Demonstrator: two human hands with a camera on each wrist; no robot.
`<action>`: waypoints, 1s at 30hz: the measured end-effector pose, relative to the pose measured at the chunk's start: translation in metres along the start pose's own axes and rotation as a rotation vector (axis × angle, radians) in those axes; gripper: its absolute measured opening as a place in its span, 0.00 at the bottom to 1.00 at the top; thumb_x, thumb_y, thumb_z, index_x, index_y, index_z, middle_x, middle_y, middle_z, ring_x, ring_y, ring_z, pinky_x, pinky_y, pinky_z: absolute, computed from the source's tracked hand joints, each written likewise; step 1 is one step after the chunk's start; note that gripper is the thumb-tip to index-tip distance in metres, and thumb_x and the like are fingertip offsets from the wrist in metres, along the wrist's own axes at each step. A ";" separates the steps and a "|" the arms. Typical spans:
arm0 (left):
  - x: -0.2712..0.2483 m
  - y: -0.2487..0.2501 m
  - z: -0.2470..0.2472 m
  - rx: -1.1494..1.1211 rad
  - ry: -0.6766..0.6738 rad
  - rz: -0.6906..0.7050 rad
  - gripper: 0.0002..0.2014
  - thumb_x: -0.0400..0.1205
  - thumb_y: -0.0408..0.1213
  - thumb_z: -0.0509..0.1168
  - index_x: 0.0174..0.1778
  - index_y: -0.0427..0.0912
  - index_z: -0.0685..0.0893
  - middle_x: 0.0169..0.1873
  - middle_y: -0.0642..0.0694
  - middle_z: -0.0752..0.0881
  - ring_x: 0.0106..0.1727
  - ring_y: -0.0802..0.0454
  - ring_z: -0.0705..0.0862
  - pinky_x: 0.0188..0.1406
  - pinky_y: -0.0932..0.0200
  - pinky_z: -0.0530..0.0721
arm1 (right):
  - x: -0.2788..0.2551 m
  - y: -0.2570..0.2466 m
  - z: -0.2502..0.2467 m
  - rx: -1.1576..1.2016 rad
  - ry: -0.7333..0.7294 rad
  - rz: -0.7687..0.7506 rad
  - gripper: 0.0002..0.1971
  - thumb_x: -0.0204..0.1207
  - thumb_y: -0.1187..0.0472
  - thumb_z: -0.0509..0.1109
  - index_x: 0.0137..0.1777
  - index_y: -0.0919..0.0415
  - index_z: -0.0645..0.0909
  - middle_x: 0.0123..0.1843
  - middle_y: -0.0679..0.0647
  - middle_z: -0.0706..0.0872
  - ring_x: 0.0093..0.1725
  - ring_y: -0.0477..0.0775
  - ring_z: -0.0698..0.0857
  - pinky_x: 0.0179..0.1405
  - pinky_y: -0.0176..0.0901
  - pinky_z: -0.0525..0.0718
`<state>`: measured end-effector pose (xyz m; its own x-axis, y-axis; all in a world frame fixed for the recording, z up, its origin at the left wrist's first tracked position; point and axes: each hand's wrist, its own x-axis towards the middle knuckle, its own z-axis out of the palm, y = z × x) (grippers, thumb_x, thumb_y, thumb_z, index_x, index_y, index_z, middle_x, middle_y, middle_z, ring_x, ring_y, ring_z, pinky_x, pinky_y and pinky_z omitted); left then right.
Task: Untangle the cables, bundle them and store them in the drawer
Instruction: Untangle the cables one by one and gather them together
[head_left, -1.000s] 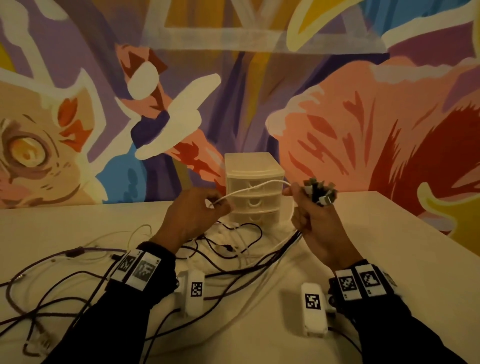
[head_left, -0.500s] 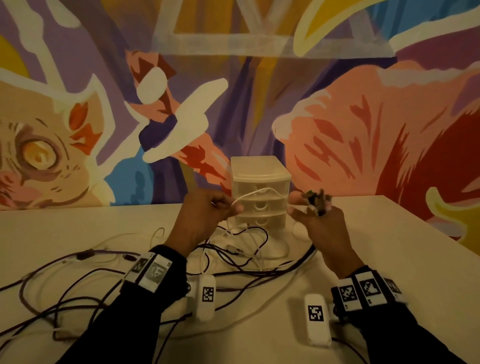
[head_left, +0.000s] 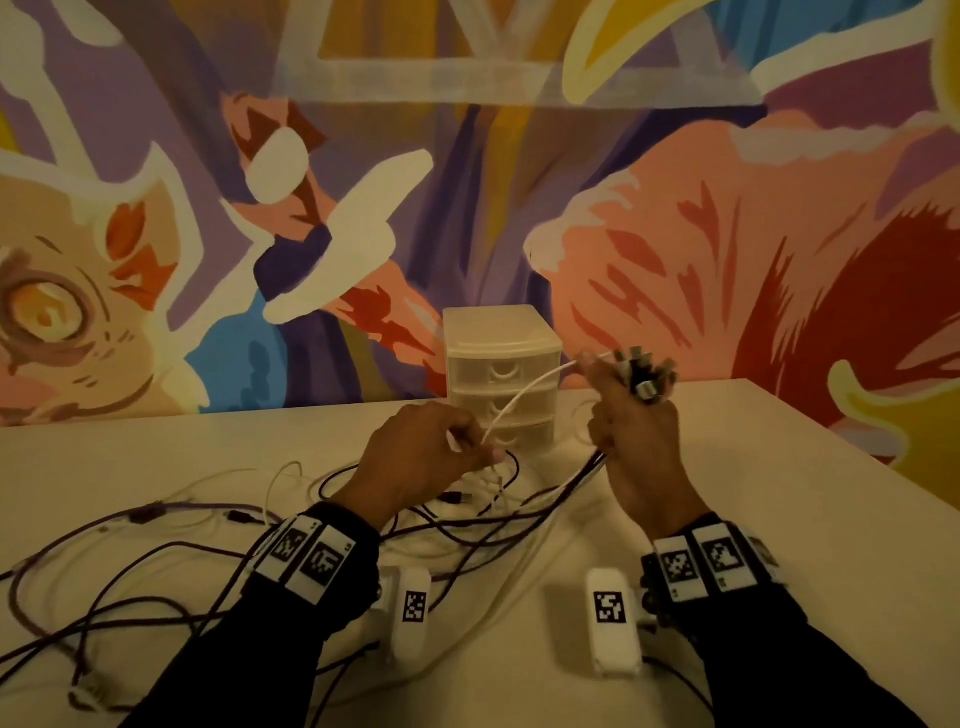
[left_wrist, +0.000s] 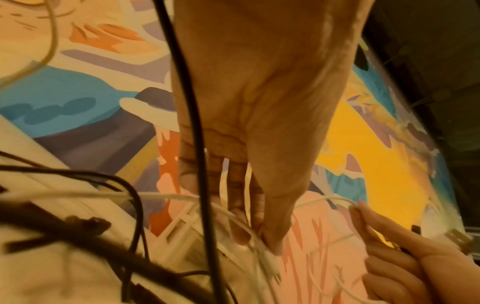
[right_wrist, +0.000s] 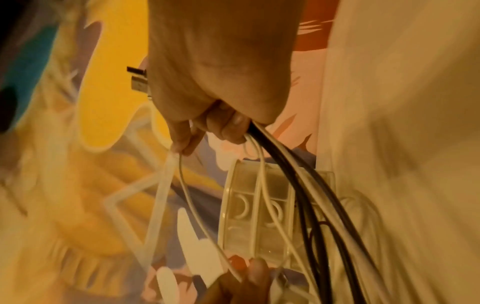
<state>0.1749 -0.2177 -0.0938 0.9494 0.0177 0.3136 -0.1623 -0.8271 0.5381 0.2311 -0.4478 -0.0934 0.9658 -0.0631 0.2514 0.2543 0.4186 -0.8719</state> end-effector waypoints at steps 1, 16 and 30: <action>0.001 -0.005 0.000 0.002 0.000 -0.014 0.13 0.78 0.64 0.78 0.42 0.60 0.91 0.43 0.63 0.91 0.42 0.63 0.88 0.49 0.46 0.90 | 0.003 -0.002 -0.003 0.048 0.029 -0.002 0.09 0.79 0.56 0.85 0.47 0.54 0.86 0.31 0.49 0.68 0.26 0.46 0.61 0.24 0.42 0.61; 0.001 0.008 -0.003 -0.041 0.111 0.010 0.14 0.75 0.64 0.80 0.35 0.61 0.86 0.37 0.64 0.91 0.36 0.69 0.86 0.35 0.57 0.80 | -0.018 0.005 0.015 -0.422 -0.235 0.061 0.10 0.75 0.49 0.87 0.52 0.51 0.96 0.29 0.35 0.88 0.27 0.33 0.82 0.38 0.32 0.74; 0.000 0.000 0.004 0.000 -0.031 0.002 0.10 0.83 0.64 0.72 0.47 0.63 0.88 0.47 0.65 0.91 0.51 0.64 0.88 0.58 0.44 0.90 | -0.007 -0.002 0.009 -0.057 -0.042 -0.017 0.12 0.78 0.54 0.86 0.51 0.59 0.89 0.29 0.47 0.68 0.26 0.47 0.61 0.25 0.42 0.64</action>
<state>0.1759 -0.2197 -0.0969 0.9569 -0.0012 0.2905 -0.1641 -0.8273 0.5372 0.2234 -0.4398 -0.0901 0.9586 -0.0312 0.2830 0.2745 0.3653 -0.8895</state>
